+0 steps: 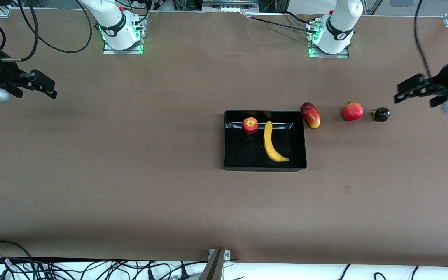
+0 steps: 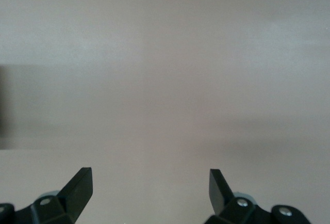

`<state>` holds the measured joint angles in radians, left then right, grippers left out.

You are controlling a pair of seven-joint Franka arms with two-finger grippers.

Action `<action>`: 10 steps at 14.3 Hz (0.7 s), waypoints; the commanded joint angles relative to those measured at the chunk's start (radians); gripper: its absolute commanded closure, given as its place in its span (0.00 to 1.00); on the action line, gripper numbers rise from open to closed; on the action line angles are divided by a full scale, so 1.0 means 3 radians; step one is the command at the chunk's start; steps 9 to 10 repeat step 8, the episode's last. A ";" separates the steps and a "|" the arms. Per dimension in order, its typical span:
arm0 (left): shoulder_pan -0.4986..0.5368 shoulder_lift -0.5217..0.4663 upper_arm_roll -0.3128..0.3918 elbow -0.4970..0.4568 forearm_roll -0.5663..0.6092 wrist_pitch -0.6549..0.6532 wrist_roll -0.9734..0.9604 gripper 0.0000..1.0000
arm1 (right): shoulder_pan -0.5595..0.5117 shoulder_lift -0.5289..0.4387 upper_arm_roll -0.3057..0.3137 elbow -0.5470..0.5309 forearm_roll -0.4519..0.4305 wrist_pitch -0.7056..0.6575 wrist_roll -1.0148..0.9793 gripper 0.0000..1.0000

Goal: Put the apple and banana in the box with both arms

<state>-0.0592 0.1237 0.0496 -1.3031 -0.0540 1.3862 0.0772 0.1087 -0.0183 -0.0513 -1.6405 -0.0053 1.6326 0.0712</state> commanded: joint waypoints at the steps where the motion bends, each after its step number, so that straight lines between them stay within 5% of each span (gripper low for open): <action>1: -0.0013 -0.0498 -0.0012 -0.0422 0.0180 -0.0008 0.0095 0.00 | -0.0040 0.0020 0.0038 0.0058 -0.0028 -0.0037 0.0028 0.00; 10: -0.0283 -0.0535 0.0116 -0.0432 0.0216 -0.0162 -0.0124 0.00 | -0.0040 0.0020 0.0038 0.0058 -0.0028 -0.0037 0.0028 0.00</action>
